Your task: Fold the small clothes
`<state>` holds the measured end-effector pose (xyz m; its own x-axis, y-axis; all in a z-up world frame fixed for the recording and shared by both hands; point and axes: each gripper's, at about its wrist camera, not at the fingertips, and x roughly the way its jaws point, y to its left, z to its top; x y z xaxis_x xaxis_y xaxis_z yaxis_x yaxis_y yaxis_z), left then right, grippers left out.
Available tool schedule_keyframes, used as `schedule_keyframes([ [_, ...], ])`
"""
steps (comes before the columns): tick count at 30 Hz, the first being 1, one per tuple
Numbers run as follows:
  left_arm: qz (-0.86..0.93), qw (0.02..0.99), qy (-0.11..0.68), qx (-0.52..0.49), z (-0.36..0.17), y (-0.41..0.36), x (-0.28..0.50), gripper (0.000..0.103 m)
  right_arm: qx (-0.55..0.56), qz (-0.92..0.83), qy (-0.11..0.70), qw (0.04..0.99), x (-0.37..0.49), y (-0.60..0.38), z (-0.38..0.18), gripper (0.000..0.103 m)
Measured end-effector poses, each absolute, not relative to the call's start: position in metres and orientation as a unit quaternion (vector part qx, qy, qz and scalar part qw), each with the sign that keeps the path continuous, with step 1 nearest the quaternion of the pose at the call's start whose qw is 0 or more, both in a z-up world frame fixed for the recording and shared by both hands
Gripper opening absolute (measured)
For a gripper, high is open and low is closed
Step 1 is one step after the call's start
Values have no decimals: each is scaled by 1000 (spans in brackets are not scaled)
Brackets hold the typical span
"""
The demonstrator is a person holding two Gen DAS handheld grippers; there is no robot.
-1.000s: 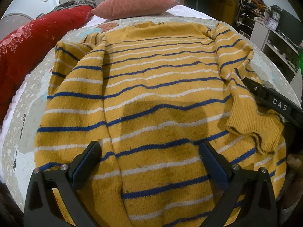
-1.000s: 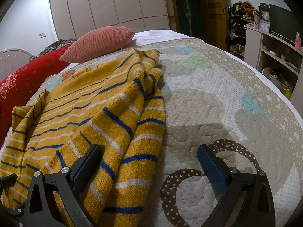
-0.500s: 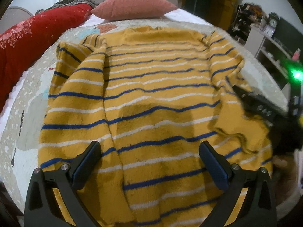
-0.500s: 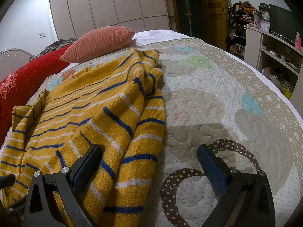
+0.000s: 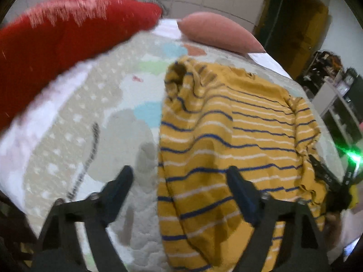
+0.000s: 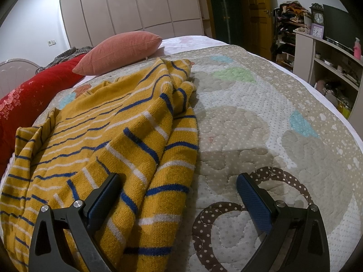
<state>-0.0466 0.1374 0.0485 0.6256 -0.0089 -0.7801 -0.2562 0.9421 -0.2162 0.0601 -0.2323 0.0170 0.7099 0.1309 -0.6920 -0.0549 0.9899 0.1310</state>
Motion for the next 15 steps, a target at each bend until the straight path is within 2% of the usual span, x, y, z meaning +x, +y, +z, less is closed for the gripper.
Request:
schedule_keyframes([
  [3, 37, 887, 426, -172, 43, 136, -36, 78, 49, 50, 378, 923, 58, -233, 18, 103],
  [7, 17, 889, 442, -116, 30, 117, -8, 77, 49, 49, 378, 923, 60, -232, 17, 103],
  [8, 11, 885, 453, -105, 25, 113, 1, 61, 49, 49, 378, 923, 60, -232, 17, 103],
  [9, 10, 882, 462, -96, 21, 111, 6, 39, 48, 49, 378, 923, 59, -232, 17, 103],
  [10, 26, 877, 472, -84, 19, 112, 12, 6, 48, 49, 378, 923, 60, -232, 17, 103],
  [15, 107, 886, 427, -144, 44, 173, 10, 7, 47, 49, 378, 923, 61, -232, 16, 103],
])
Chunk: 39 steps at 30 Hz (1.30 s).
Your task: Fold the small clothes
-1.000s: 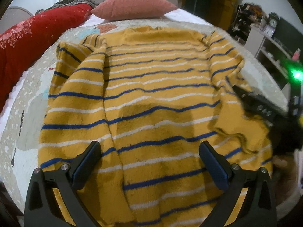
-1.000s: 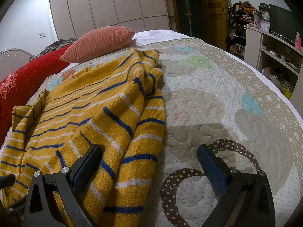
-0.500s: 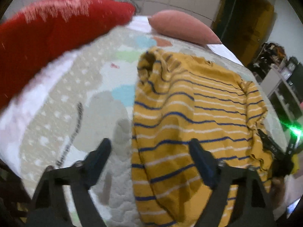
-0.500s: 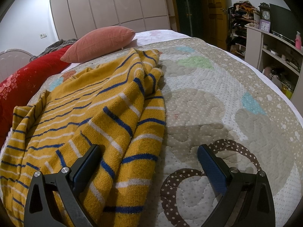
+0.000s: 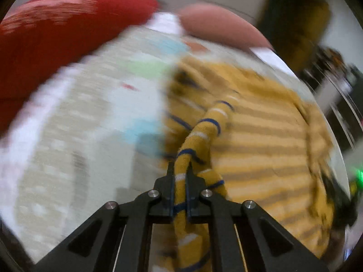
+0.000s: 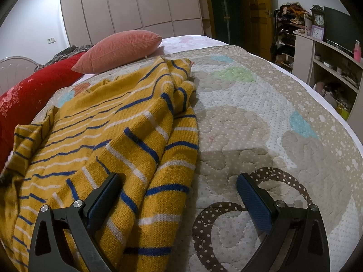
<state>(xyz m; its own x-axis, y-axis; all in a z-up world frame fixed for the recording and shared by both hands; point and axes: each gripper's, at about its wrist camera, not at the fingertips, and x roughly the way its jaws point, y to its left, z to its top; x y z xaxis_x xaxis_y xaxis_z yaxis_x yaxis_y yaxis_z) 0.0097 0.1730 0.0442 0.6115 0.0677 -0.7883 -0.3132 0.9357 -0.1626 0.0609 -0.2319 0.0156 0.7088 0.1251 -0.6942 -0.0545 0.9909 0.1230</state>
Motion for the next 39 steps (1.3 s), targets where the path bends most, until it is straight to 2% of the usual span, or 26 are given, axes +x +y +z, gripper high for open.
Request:
schedule_keyframes([
  [4, 226, 871, 411, -148, 56, 244, 6, 7, 46, 48, 379, 923, 61, -231, 16, 103],
  [7, 242, 863, 411, -165, 59, 273, -7, 10, 46, 48, 379, 923, 61, -231, 16, 103],
  [10, 228, 869, 401, -179, 61, 273, -27, 24, 46, 48, 379, 923, 61, -232, 16, 103],
  [11, 222, 871, 399, -179, 63, 268, -36, 33, 46, 48, 379, 923, 61, -232, 16, 103],
  [13, 208, 876, 392, -186, 66, 255, -48, 45, 48, 46, 379, 923, 62, -231, 16, 103],
  [16, 174, 886, 384, -196, 73, 225, -67, 51, 50, 46, 384, 921, 63, -232, 15, 103],
  [18, 149, 893, 379, -194, 78, 204, -75, 59, 54, 56, 400, 913, 68, -237, 17, 103],
  [21, 127, 901, 375, -175, 84, 176, -81, 64, 87, 63, 416, 903, 63, -253, 37, 86],
  [24, 115, 907, 375, -150, 86, 157, -83, 67, 69, 102, 367, 922, 29, -249, 76, 88],
  [27, 97, 906, 384, -148, 80, 142, -76, 67, 12, 164, 360, 918, 2, -219, 91, 92],
  [33, 68, 896, 410, -157, 69, 120, -78, 67, -75, 184, 386, 901, -13, -163, 53, 92],
  [35, 68, 899, 409, -144, 69, 116, -82, 67, -90, 178, 387, 900, -9, -152, 44, 82],
  [37, 73, 899, 409, -137, 68, 117, -83, 67, -107, 169, 390, 899, -5, -142, 38, 40],
  [39, 75, 896, 414, -143, 64, 120, -83, 67, -72, 178, 397, 897, 0, -147, 41, 28],
])
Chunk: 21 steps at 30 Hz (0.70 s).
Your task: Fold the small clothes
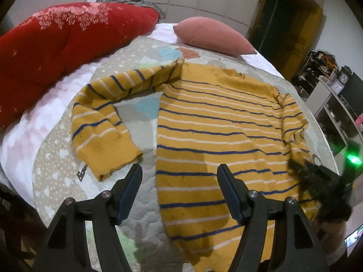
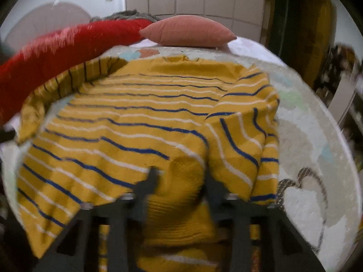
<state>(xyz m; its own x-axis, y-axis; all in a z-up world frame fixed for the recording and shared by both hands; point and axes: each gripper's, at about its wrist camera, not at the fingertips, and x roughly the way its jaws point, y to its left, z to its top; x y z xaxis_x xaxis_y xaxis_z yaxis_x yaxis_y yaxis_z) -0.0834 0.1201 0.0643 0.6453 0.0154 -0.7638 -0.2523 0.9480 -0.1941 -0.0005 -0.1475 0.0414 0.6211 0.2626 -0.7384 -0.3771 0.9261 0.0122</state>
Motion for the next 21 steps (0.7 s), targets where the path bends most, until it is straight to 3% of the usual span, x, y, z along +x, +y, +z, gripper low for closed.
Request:
schedule_keyframes([
  [1, 74, 893, 419, -148, 62, 122, -83, 67, -50, 179, 393, 900, 2, -156, 49, 18],
  [7, 60, 888, 430, -151, 57, 113, -77, 67, 58, 124, 350, 927, 9, -234, 91, 17],
  [14, 57, 885, 438, -146, 53, 107, -73, 67, 69, -125, 348, 927, 35, -350, 92, 17],
  [17, 59, 883, 442, -148, 51, 108, -71, 67, 60, -216, 364, 904, 36, -382, 84, 25],
  [19, 60, 881, 445, -146, 49, 108, -70, 67, 90, -215, 362, 903, 27, -394, 84, 52],
  [21, 60, 879, 450, -147, 47, 108, -69, 67, 111, -203, 351, 908, 15, -396, 86, 62],
])
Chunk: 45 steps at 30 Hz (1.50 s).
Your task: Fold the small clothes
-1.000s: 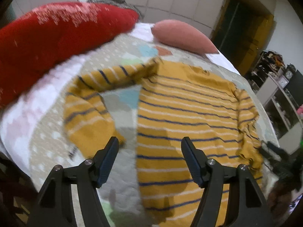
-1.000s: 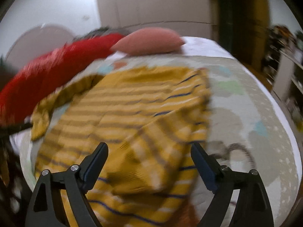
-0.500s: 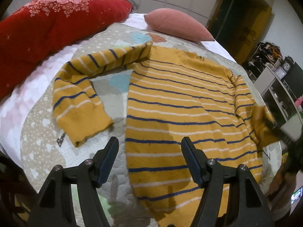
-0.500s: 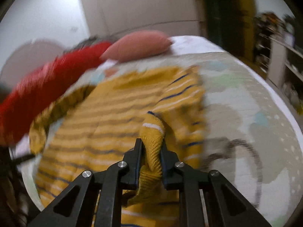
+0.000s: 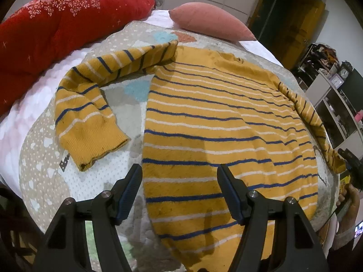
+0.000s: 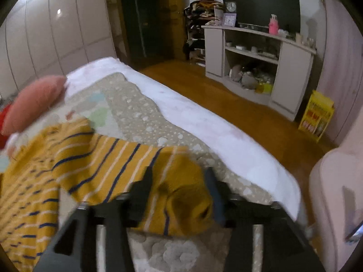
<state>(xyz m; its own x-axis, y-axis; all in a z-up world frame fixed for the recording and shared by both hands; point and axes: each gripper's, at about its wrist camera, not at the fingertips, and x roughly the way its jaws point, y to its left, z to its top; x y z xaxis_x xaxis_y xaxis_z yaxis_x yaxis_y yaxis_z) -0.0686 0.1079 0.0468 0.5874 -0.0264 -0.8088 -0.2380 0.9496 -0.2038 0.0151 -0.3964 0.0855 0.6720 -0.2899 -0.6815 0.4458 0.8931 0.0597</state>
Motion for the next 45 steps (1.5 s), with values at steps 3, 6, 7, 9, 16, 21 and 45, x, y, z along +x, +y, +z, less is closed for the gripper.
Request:
schedule_keyframes([
  [3, 56, 877, 453, -148, 45, 106, -68, 67, 105, -184, 351, 912, 4, -382, 88, 62],
  [6, 51, 878, 452, -146, 45, 102, -69, 67, 96, -158, 352, 918, -7, -361, 89, 68],
  [7, 49, 878, 453, -146, 45, 102, -69, 67, 94, -147, 352, 919, -5, -353, 85, 69],
  [9, 47, 878, 454, -147, 44, 101, -71, 68, 88, -131, 354, 922, -5, -343, 82, 70],
  [16, 49, 876, 454, -153, 42, 105, -78, 68, 71, -93, 371, 921, -5, -318, 72, 74],
  [21, 52, 873, 457, -159, 39, 109, -83, 68, 81, -79, 380, 918, -7, -313, 64, 74],
  [45, -27, 867, 443, -226, 9, 93, -108, 90, 226, 190, 436, 850, -27, -267, 17, 76],
])
